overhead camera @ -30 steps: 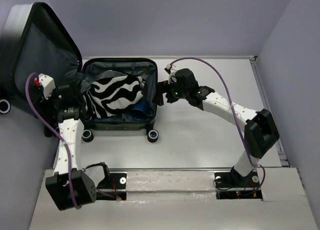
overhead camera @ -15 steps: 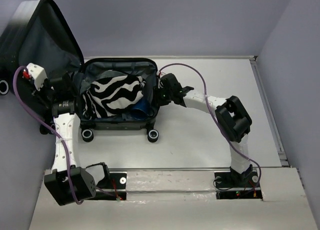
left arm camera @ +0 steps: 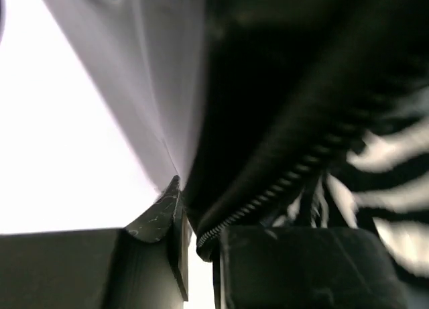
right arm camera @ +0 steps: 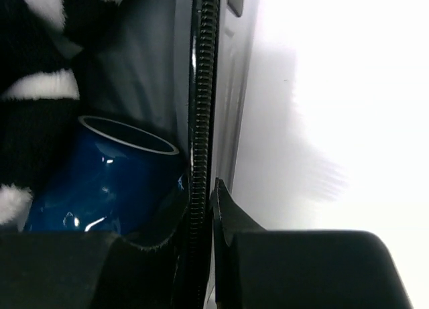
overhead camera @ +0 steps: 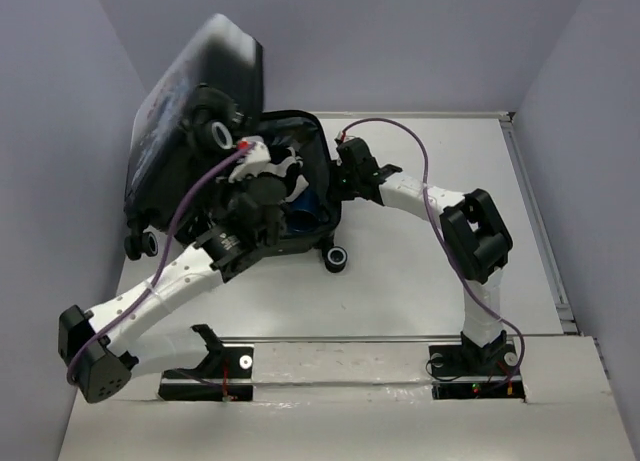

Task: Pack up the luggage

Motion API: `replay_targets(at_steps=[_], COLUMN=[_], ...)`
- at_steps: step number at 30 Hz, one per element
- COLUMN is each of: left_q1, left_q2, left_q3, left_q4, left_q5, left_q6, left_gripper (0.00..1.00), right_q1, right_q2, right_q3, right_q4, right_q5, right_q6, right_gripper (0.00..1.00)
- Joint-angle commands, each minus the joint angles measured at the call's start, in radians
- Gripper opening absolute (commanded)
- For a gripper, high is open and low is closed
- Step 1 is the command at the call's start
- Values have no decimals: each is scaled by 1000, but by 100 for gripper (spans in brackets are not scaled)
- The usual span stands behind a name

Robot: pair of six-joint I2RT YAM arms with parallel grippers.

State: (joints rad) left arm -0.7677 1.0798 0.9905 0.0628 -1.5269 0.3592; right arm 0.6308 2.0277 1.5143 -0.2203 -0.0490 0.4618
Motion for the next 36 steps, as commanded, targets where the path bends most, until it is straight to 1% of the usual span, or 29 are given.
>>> replay_targets(at_steps=[1,2,3,4,5,7,8,9,11,12,13,15,16,17,18,19,20,21,23,24,25,26,28,29,30,31,33,34,36], left_q1=[-340,-378,-457,-493,-522,-615,-639,-659,-671,-665,-654,-572,-520,-390,-308,-227,-143,2,134,198,311,364,467,554,591,657,709,728,757], left_q2=[98,109,117,120,121,147,164,184,245,259,281,307,315,321,339,350,362,376,448,471,526,551,619,641,688,713,768,826,882], left_q3=[37,75,98,121,152,302,435,517,658,765,793,865,885,908,922,935,954,964,1029,1051,1071,1085,1108,1111,1114,1122,1164,1186,1223], left_q4=[224,217,197,195,187,85,-4,-70,-191,-266,-271,-325,-351,-382,-397,-414,-425,-423,-464,-471,-478,-485,-478,-463,-456,-454,-460,-469,-479], left_q5=[73,86,88,105,114,120,125,137,238,270,296,411,459,576,726,728,866,920,1034,1085,1131,1219,1306,1382,1410,1445,1572,1600,1630], left_q6=[-75,-80,-88,-86,-86,-143,-187,-187,-300,-348,-348,-359,-431,-453,-497,-497,-541,-543,-572,-575,-589,-607,-655,-672,-692,-704,-721,-730,-727], left_gripper=[14,48,67,95,99,99,99,99,99,99,99,99,99,98,98,98,97,97,97,97,97,97,97,96,96,96,96,96,95], right_q1=[50,37,9,-8,-26,-90,-111,-130,-189,-209,-229,-293,-315,-351,-365,-376,-376,-376,-376,-376,-385,-385,-385,-385,-385,-385,-373,-359,-309], right_q2=[-4,-18,-49,-67,-86,-144,-162,-182,-236,-250,-265,-306,-317,-343,-357,-374,-394,-437,-475,-513,-530,-547,-584,-625,-647,-694,-748,-809,-874], right_q3=[-51,-66,-106,-126,-147,-212,-230,-250,-298,-310,-322,-353,-355,-350,-342,-333,-322,-297,-264,-223,-200,-180,-146,-131,-137,-167,-231,-324,-419], right_q4=[110,111,114,116,119,127,127,125,124,116,110,101,92,61,43,23,6,-28,-62,-95,-112,-126,-155,-162,-169,-169,-169,-169,-191], right_q5=[-163,-161,-169,-173,-178,-225,-235,-236,-256,-265,-268,-275,-275,-273,-255,-235,-215,-198,-169,-135,-117,-105,-94,-94,-107,-129,-188,-231,-244], right_q6=[-29,-32,-41,-49,-57,-86,-97,-104,-130,-138,-141,-144,-146,-150,-156,-158,-163,-179,-196,-204,-207,-204,-201,-199,-187,-184,-184,-208,-239], right_gripper=[7,7,7,7,7,7,7,7,7,7,7,7,7,11,18,30,49,84,97,100,100,100,99,99,98,95,93,94,98])
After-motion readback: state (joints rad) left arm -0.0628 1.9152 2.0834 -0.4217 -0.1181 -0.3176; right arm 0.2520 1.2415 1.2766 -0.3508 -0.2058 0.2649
